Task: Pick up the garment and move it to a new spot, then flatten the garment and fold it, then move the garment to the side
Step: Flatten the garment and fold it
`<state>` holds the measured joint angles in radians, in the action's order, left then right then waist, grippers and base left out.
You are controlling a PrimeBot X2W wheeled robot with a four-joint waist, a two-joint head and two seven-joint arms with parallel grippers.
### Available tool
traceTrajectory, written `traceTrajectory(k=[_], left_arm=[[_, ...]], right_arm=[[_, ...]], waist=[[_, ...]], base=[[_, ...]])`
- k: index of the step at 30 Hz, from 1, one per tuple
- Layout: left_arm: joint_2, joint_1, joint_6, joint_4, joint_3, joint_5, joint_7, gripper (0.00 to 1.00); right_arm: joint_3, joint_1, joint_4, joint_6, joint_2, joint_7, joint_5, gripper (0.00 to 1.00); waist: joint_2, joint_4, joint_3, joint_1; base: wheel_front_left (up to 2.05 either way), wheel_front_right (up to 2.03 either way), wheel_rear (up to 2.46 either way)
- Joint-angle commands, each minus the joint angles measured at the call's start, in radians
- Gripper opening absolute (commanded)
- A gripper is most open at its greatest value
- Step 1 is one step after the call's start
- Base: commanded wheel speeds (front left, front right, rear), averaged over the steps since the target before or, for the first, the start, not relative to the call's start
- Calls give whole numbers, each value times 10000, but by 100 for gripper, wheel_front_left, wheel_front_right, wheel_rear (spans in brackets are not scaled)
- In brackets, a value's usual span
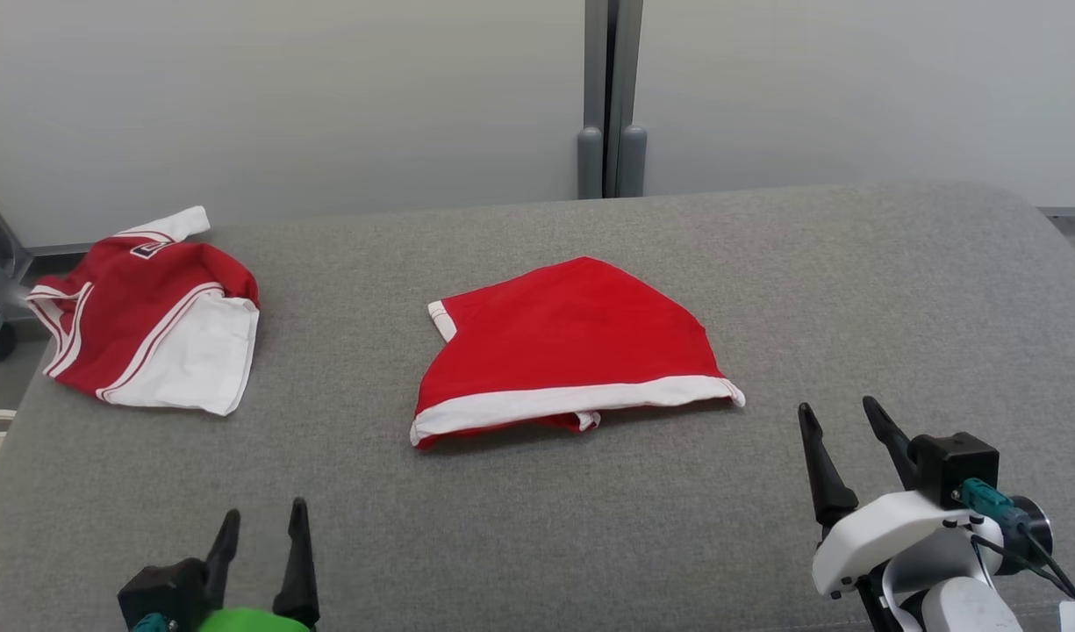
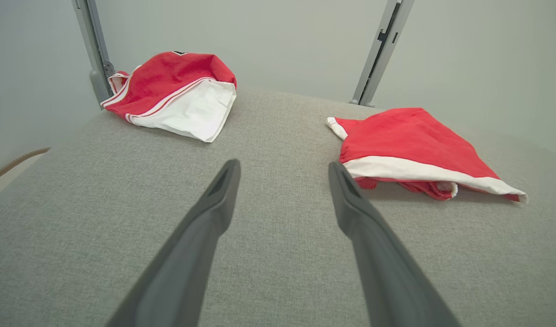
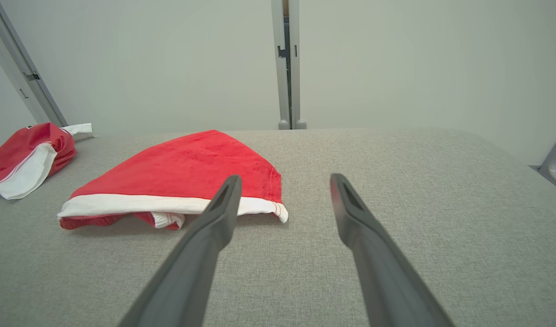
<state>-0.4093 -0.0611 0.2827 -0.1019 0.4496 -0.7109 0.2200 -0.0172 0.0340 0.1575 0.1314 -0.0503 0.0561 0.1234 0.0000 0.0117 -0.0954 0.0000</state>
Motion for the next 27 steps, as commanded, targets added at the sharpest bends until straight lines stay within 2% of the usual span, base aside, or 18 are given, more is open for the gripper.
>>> traceTrajectory(k=[1,6,11,18,27], left_arm=[[205,246,-144,-18,24,-219,11,100],[641,1002,-663,-677,228,-558,-283,100],[1168,2143,-1201,-1931,525,-821,-849,100],[2067,3604,-1948,-3910,191,-1727,-1112,100],[2513,4905,-2277,-6073,-157,-2133,-1067,100]], right_arm=[[15,72,5,-14,-7,58,70,100],[-80,190,-27,-14,-6,26,-14,100],[-295,380,-146,-14,-12,-49,-77,100],[-437,716,-220,-14,-11,-79,-229,100],[-444,1157,-161,-14,-118,68,-303,100]], waist=[[0,1,84,0],[0,-81,362,0],[0,-349,725,0],[0,-847,1514,0],[0,-1243,2293,0]], base=[[0,0,0],[0,0,0],[0,0,0],[0,0,0],[0,0,0]])
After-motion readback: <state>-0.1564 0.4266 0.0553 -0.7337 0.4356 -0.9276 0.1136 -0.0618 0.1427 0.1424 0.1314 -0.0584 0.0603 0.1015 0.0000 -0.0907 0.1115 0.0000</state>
